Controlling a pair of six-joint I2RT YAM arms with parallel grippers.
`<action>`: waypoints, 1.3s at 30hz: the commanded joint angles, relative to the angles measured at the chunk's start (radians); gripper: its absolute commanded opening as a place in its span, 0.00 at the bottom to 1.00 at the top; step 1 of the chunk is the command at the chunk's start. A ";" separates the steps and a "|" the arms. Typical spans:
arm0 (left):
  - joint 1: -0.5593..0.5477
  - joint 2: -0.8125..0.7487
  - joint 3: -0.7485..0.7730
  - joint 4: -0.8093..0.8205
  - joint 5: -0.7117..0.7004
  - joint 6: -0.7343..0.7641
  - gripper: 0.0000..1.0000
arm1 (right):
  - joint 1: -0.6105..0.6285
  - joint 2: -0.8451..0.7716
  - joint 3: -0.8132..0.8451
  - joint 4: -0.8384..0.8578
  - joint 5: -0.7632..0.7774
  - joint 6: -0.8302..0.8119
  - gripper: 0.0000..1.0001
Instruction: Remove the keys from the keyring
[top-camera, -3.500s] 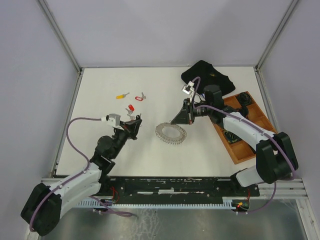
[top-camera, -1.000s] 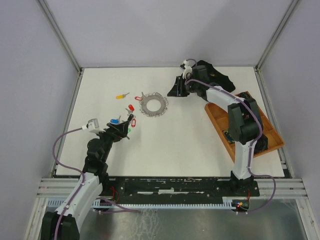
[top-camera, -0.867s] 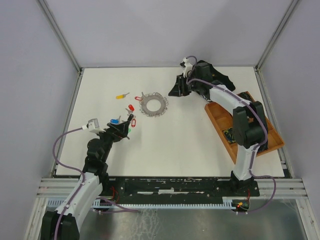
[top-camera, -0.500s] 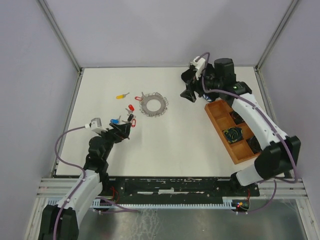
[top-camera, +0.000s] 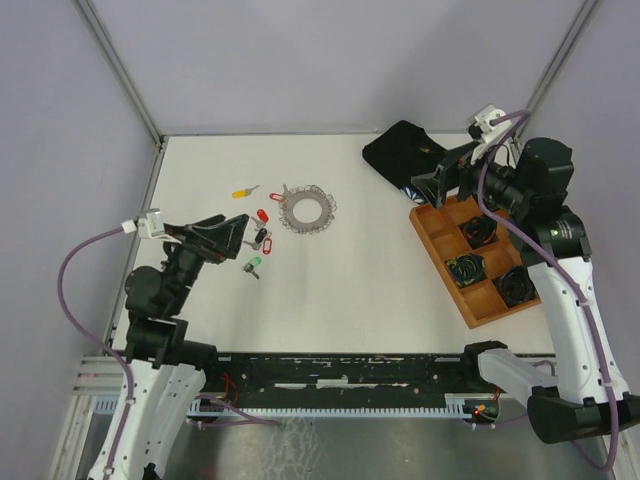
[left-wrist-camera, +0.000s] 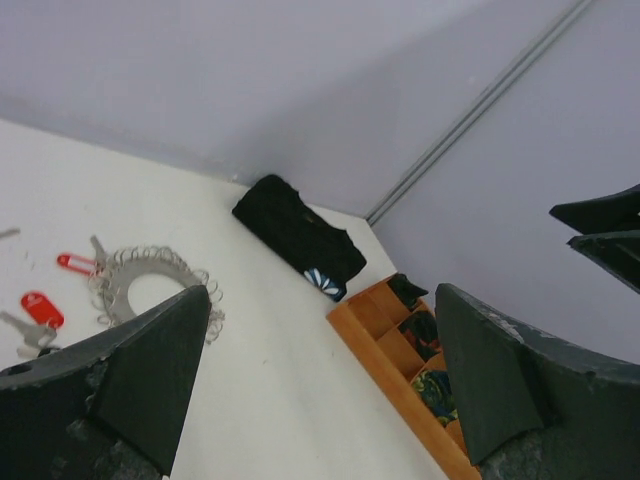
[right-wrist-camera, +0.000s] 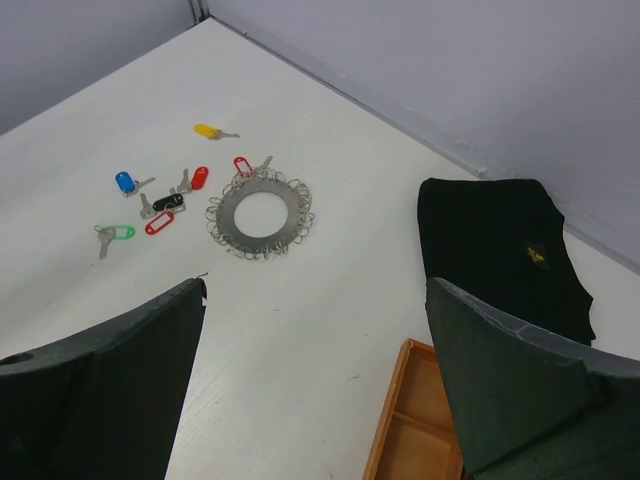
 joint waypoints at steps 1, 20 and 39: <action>0.001 -0.002 0.229 -0.238 0.062 0.139 0.99 | -0.019 -0.039 0.096 -0.069 -0.022 0.067 0.99; 0.002 -0.001 0.519 -0.393 0.251 0.296 0.99 | -0.024 -0.099 0.317 -0.266 0.029 0.272 0.99; 0.002 -0.035 0.450 -0.361 0.300 0.242 0.99 | -0.027 -0.179 0.236 -0.259 0.070 0.210 0.99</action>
